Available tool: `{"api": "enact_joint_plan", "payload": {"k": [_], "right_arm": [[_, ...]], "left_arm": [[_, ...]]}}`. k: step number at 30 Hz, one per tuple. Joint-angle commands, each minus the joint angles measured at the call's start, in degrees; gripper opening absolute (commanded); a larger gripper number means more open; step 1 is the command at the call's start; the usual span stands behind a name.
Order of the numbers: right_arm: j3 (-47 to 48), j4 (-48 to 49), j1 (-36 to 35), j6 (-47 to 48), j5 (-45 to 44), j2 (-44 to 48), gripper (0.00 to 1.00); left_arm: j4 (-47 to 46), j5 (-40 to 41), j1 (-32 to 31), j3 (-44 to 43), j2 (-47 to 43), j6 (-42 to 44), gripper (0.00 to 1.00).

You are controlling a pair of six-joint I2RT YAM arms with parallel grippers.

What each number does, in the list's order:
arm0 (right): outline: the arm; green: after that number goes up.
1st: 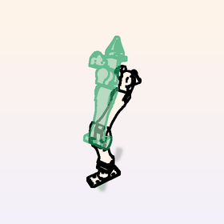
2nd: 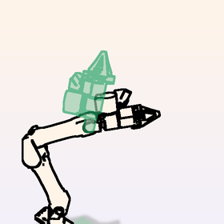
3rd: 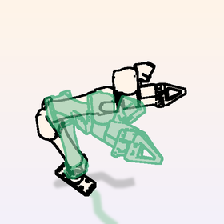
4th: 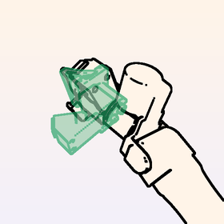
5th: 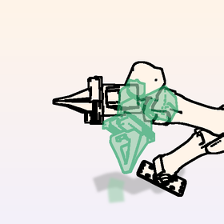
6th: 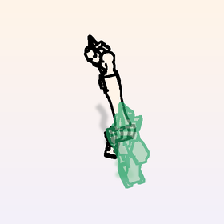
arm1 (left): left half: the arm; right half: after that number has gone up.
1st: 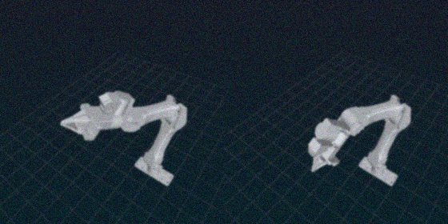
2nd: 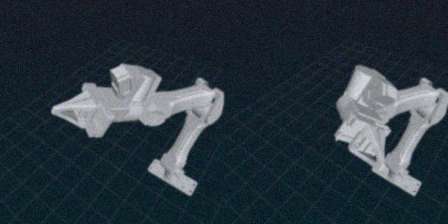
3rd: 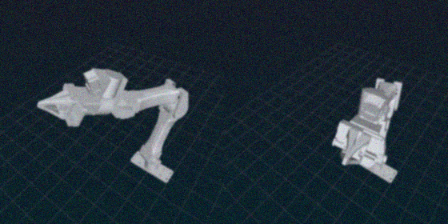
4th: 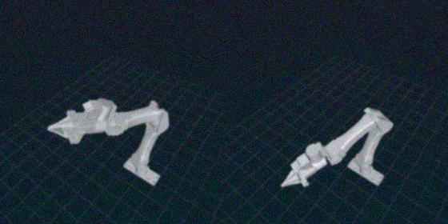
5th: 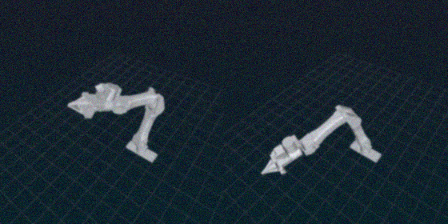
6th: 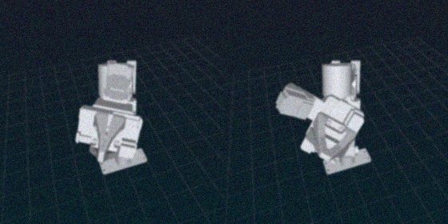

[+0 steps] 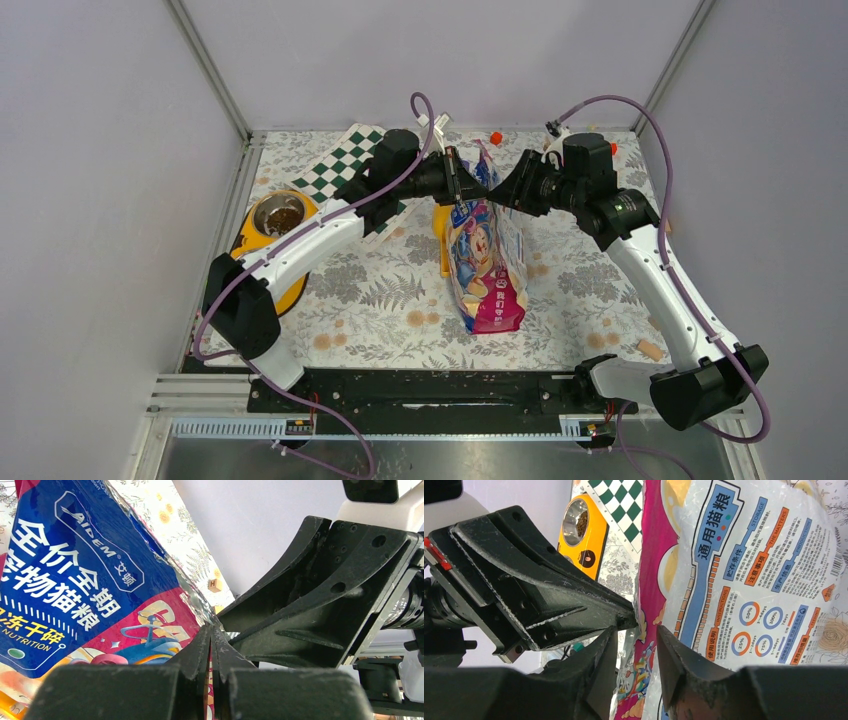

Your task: Serve the pet food

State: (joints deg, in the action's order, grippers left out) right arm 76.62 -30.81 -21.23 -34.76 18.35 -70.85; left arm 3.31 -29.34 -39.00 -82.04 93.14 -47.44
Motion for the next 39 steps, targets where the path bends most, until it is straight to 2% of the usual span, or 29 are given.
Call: {"api": "enact_joint_plan", "payload": {"k": [1,6,9,14,22,26,31,34,39], "right_arm": [[2.4,-1.4,-0.1,1.4,2.5,0.9,0.39],[2.9,-4.5,-0.1,2.8,2.4,0.4,0.24],[3.2,-5.7,-0.1,2.8,0.6,0.5,0.0],[3.0,-5.2,-0.1,1.6,-3.6,1.9,0.0],[2.2,-3.0,-0.1,-0.4,-6.2,3.5,0.0],[2.7,-2.9,-0.1,-0.4,-6.2,3.5,0.0],[1.9,-0.7,-0.1,-0.8,-1.7,2.4,0.0],[0.5,1.5,-0.1,-2.4,0.3,2.2,0.0],[-0.1,2.3,-0.1,-3.0,0.8,1.9,0.0]], "left_arm": [[0.2,0.0,-0.3,-1.8,-1.1,1.1,0.0],[0.2,0.2,-0.3,-1.3,-1.5,1.3,0.0],[0.3,1.0,-0.2,-0.7,-2.3,2.2,0.0],[0.3,5.5,-0.3,1.3,-4.9,4.5,0.0],[1.5,7.0,-0.3,2.1,-6.1,5.8,0.0],[2.2,8.1,-0.2,2.0,-6.6,6.5,0.0],[1.5,5.7,-0.1,0.9,-5.9,5.4,0.01],[-0.4,2.2,-0.1,0.6,-4.8,3.3,0.21],[-3.0,-0.9,-0.1,0.5,-2.7,0.4,0.38]]}}
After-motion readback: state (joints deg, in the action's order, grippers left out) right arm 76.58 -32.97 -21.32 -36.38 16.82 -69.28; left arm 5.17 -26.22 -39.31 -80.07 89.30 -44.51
